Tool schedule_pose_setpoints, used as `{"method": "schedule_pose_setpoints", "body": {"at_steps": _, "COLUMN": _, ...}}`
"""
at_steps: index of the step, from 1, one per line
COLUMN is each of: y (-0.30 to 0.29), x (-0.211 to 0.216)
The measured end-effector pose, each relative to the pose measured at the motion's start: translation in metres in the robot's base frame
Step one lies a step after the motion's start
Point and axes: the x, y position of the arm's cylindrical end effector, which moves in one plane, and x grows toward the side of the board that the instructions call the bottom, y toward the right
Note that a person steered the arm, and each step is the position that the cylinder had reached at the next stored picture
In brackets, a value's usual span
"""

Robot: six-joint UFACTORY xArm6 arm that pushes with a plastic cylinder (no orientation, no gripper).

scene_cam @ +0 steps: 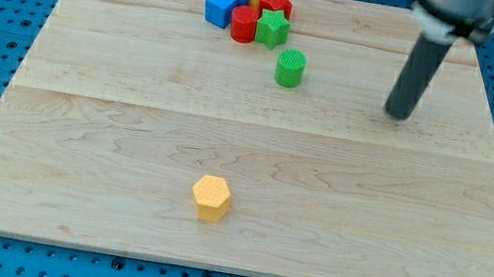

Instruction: Move the yellow heart into the blue triangle

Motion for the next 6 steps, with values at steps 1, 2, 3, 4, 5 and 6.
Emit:
{"method": "schedule_pose_setpoints", "body": {"at_steps": 1, "y": 0.03, "x": -0.091}}
{"method": "schedule_pose_setpoints", "body": {"at_steps": 2, "y": 0.004, "x": -0.173}}
{"method": "schedule_pose_setpoints", "body": {"at_steps": 3, "y": 0.004, "x": -0.173}}
{"method": "schedule_pose_setpoints", "body": {"at_steps": 4, "y": -0.001, "x": -0.174}}
{"method": "schedule_pose_setpoints", "body": {"at_steps": 5, "y": -0.024, "x": -0.174}}
{"method": "schedule_pose_setpoints", "body": {"at_steps": 6, "y": -0.096, "x": -0.173}}
